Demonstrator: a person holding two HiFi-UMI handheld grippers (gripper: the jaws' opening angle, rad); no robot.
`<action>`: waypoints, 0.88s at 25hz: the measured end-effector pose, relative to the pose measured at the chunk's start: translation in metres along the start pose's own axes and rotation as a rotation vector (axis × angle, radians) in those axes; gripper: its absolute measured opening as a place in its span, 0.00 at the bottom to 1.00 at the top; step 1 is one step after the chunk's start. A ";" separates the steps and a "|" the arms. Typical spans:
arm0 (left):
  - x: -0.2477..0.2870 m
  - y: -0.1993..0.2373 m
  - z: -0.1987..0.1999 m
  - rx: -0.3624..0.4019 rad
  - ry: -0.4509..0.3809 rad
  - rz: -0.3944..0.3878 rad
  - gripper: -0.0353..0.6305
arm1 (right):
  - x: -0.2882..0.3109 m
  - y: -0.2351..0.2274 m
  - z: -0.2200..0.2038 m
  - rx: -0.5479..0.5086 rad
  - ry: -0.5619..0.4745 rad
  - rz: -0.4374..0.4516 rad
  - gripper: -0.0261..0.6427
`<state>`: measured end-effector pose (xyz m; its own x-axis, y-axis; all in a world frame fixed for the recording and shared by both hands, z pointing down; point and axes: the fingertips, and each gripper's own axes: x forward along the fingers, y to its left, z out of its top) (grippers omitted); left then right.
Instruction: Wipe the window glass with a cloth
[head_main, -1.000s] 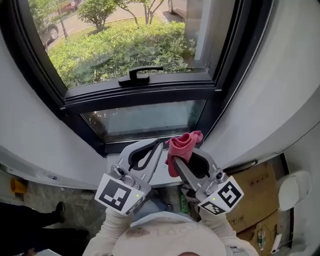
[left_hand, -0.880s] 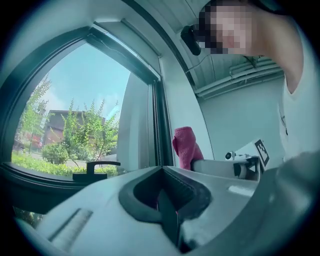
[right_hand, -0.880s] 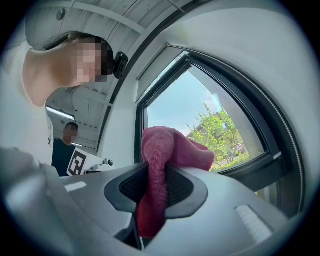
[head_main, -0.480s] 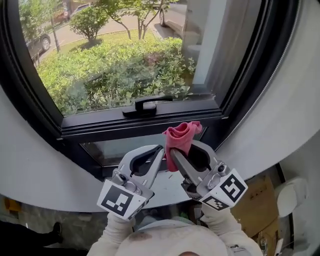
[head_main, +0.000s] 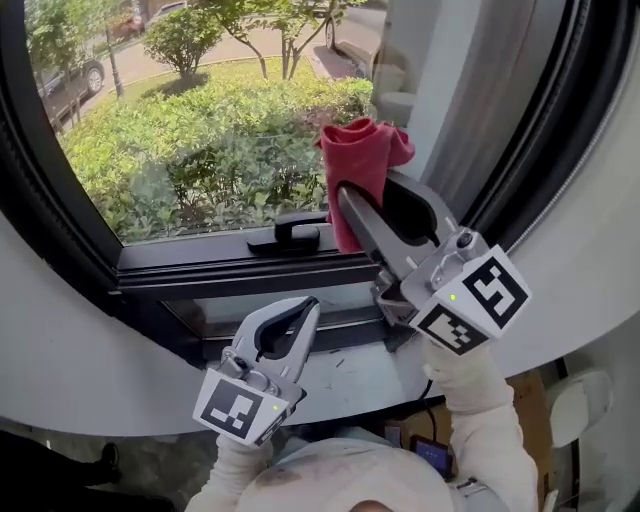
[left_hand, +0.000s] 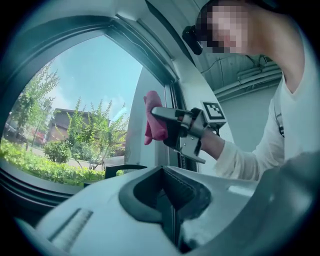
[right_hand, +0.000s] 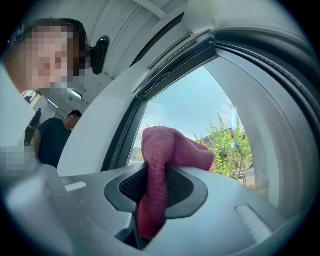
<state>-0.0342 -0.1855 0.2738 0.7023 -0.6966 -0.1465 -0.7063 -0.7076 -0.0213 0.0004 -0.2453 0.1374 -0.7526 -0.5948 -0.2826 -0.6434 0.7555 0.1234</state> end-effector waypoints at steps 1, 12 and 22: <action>0.002 0.001 0.002 0.003 -0.004 0.009 0.05 | 0.009 -0.009 0.009 -0.013 -0.004 0.000 0.20; 0.013 0.026 0.010 0.021 -0.027 0.062 0.05 | 0.102 -0.060 0.087 -0.080 -0.043 -0.020 0.19; 0.029 0.028 0.005 0.013 -0.020 0.030 0.05 | 0.099 -0.071 0.060 -0.137 0.020 -0.058 0.19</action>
<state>-0.0343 -0.2250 0.2645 0.6792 -0.7148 -0.1668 -0.7280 -0.6849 -0.0294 -0.0200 -0.3414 0.0437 -0.7156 -0.6423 -0.2745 -0.6977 0.6763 0.2365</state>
